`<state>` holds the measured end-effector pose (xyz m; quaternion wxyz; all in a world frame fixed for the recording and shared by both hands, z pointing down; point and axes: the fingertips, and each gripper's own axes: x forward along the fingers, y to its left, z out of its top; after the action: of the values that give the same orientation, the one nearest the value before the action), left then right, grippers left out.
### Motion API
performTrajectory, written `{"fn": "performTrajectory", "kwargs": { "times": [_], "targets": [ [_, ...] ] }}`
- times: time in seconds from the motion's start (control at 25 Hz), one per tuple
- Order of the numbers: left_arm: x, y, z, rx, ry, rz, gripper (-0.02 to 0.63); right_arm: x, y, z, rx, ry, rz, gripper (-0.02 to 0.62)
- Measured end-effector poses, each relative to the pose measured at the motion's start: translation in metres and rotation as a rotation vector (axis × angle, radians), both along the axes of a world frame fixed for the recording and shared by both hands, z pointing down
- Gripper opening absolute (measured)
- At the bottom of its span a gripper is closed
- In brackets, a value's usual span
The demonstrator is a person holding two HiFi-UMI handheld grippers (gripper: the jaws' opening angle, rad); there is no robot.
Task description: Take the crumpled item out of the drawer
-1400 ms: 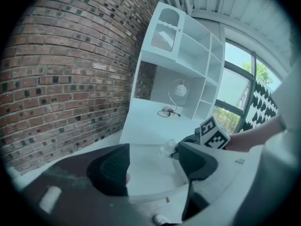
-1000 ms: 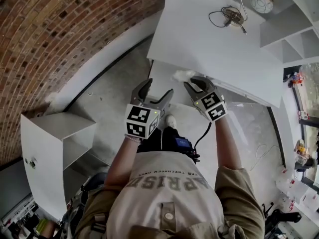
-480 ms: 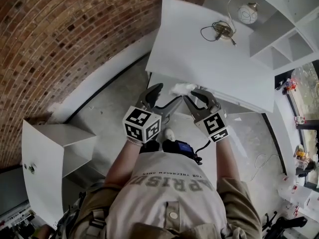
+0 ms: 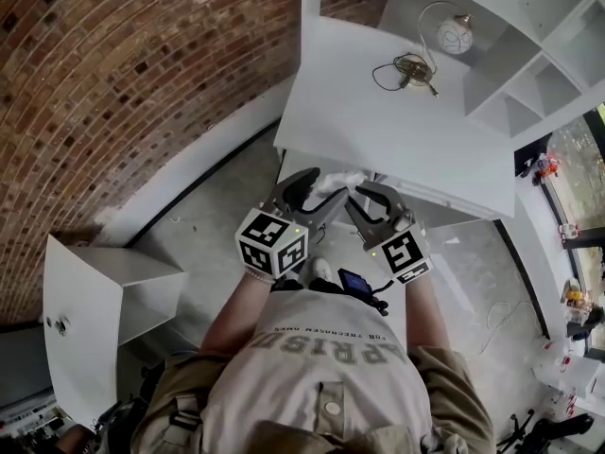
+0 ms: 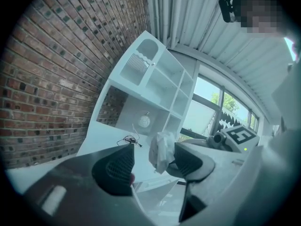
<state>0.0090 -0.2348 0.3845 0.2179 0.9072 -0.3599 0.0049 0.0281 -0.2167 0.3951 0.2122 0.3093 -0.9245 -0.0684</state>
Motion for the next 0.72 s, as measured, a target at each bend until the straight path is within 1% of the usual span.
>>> {"fn": "performTrajectory", "kwargs": {
  "times": [0.16,0.28,0.48,0.56,0.72],
  "targets": [
    [0.004,0.005,-0.003,0.016,-0.002,0.011,0.231,0.001,0.005,0.000,0.004,-0.015,0.007,0.075],
    [0.008,0.011,-0.009,0.044,-0.002,0.011,0.150,0.001,0.007,-0.003,0.014,-0.027,0.014,0.075],
    [0.012,0.014,-0.017,0.101,-0.026,-0.004,0.098,0.004,0.010,-0.009,0.021,-0.035,0.041,0.079],
    [0.013,0.013,-0.020,0.119,-0.034,-0.008,0.089,0.005,0.009,-0.012,0.035,-0.039,0.061,0.087],
    [0.015,0.012,-0.027,0.158,-0.052,-0.025,0.078,0.008,0.005,-0.018,0.075,-0.080,0.109,0.111]
  ]
}}
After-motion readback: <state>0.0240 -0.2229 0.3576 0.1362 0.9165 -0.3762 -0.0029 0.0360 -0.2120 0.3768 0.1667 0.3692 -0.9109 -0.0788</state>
